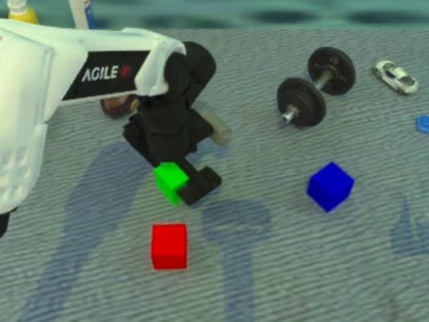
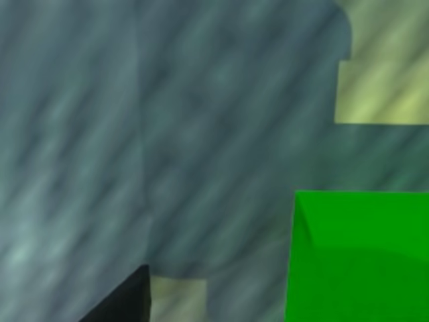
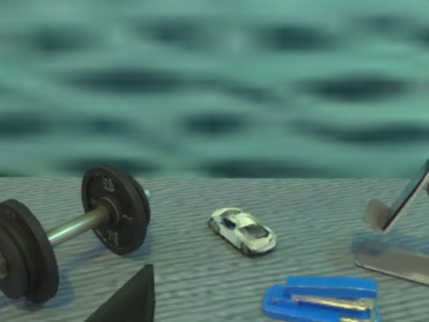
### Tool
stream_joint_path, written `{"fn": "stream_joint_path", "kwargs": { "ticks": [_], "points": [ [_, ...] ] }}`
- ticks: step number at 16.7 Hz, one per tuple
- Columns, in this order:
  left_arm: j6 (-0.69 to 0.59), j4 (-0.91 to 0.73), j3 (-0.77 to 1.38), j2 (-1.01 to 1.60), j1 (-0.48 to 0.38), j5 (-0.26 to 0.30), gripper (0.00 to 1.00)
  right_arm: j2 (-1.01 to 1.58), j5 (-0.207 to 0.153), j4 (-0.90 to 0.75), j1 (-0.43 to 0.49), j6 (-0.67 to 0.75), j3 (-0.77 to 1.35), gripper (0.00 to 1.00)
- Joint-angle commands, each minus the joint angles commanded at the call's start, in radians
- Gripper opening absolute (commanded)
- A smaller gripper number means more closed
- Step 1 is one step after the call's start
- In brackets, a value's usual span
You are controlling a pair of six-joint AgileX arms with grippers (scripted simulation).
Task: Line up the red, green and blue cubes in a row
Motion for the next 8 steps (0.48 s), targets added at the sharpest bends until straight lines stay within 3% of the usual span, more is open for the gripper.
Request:
{"fn": "stream_joint_path", "kwargs": {
  "ticks": [2, 8],
  "points": [
    [0.0, 0.0, 0.0, 0.0, 0.0, 0.0, 1.0, 0.0, 0.0, 0.0, 0.0, 0.0, 0.0, 1.0],
    [0.0, 0.0, 0.0, 0.0, 0.0, 0.0, 0.55, 0.0, 0.0, 0.0, 0.0, 0.0, 0.0, 1.0]
  ]
}}
